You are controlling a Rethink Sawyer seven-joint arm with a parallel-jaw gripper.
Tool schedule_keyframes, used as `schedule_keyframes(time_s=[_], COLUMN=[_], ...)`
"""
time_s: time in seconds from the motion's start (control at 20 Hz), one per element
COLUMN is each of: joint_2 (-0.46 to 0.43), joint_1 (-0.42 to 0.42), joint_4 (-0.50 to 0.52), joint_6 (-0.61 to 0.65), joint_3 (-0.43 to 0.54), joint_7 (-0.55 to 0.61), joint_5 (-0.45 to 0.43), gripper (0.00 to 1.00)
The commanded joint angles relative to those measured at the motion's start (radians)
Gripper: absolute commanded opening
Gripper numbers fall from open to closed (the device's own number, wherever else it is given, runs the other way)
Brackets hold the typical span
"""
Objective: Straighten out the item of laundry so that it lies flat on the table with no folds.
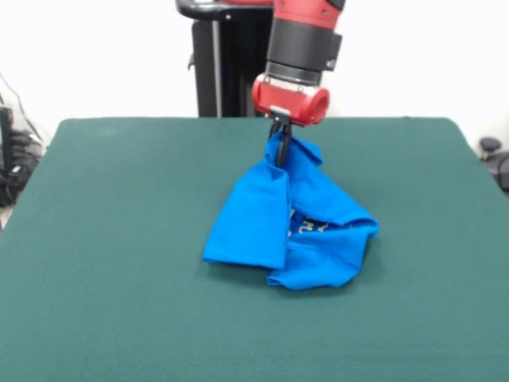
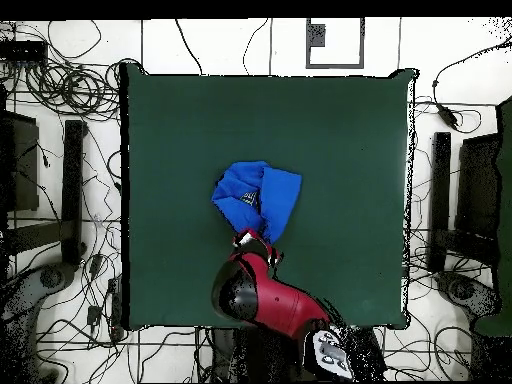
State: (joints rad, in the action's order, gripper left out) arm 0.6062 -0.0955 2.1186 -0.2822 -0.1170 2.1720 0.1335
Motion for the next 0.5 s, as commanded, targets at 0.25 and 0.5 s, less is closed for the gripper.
schedule_keyframes(time_s=[0.25, 0.5], joint_2=[-0.033, -0.029], joint_1=[0.015, 0.001], joint_4=[0.055, 0.056], joint_6=[-0.081, -0.079], joint_3=[0.1, 0.114], joint_7=[0.234, 0.238], joint_5=[-0.012, -0.015], gripper=[1.0, 1.0])
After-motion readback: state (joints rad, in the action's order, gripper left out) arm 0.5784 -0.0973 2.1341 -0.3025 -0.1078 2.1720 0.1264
